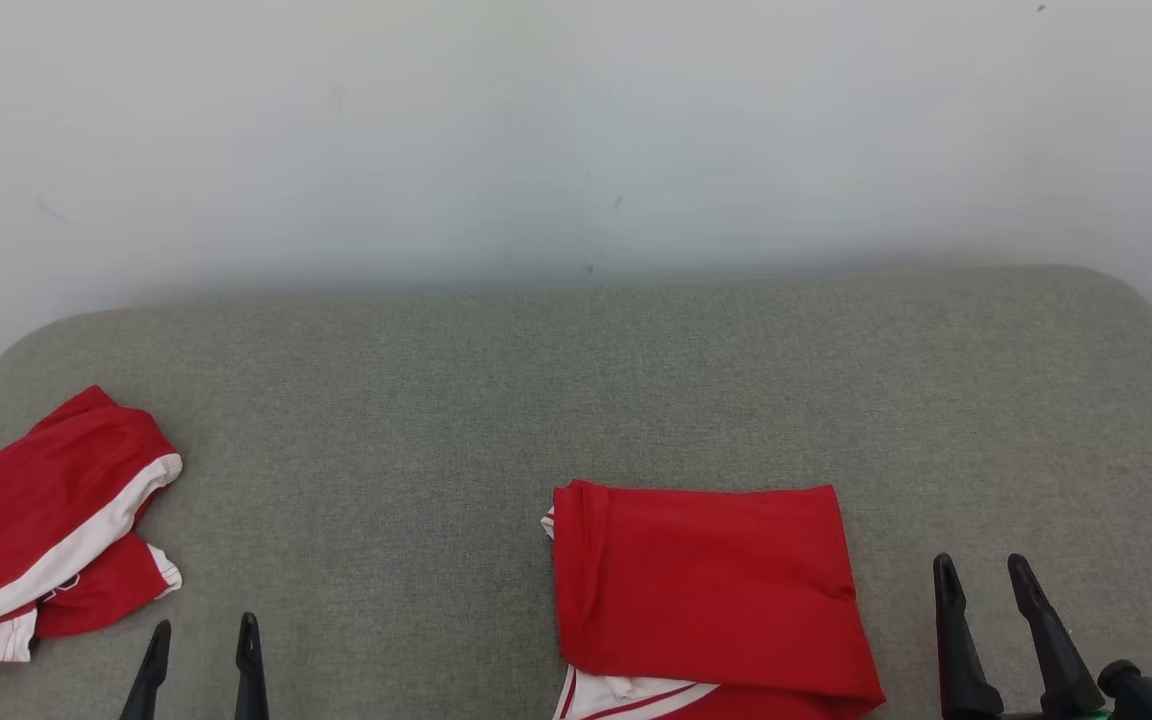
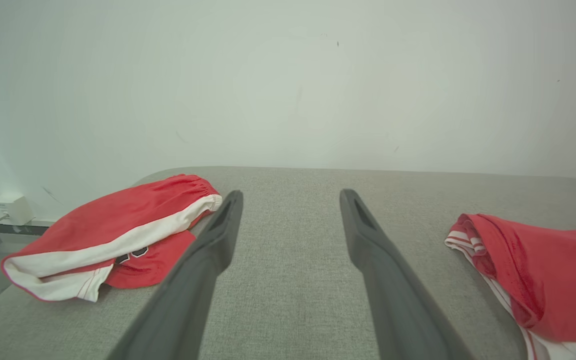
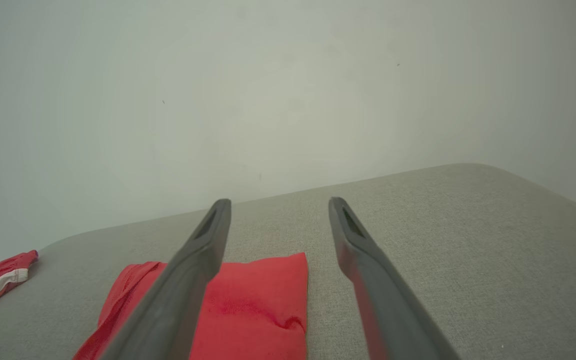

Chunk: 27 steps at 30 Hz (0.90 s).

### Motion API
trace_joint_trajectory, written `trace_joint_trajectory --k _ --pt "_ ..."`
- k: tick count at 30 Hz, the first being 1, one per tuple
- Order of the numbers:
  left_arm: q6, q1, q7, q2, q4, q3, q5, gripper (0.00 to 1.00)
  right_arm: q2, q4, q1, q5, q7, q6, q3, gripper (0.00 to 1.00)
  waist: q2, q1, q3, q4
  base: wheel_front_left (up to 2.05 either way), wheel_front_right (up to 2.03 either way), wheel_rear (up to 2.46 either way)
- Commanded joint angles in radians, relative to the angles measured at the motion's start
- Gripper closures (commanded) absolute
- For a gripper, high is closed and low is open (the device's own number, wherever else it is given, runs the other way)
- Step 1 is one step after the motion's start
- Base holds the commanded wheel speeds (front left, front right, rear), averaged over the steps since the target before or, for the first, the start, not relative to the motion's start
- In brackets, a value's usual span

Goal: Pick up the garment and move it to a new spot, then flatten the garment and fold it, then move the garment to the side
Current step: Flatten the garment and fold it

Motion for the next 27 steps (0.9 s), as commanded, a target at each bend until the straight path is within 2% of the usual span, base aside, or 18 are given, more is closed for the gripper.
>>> trace_joint_trajectory --k 1,16,27 --pt "-0.002 0.019 -0.003 0.007 -0.006 -0.005 0.006 0.0 0.006 -0.003 0.023 -0.013 -0.004 -0.002 -0.003 0.0 0.0 0.0 -0.003 0.005 0.0 0.0 0.0" --pt "-0.007 0.038 -0.003 0.048 -0.007 -0.067 0.014 0.0 0.025 0.007 0.032 -0.068 0.021 -0.002 0.003 0.0 0.0 0.0 -0.003 0.038 0.0 0.0 0.0" --pt "-0.004 0.044 -0.003 0.056 -0.007 -0.072 0.001 0.0 0.028 0.011 0.03 -0.082 0.037 -0.002 -0.002 0.0 0.0 0.0 0.002 0.04 0.0 0.0 0.0"
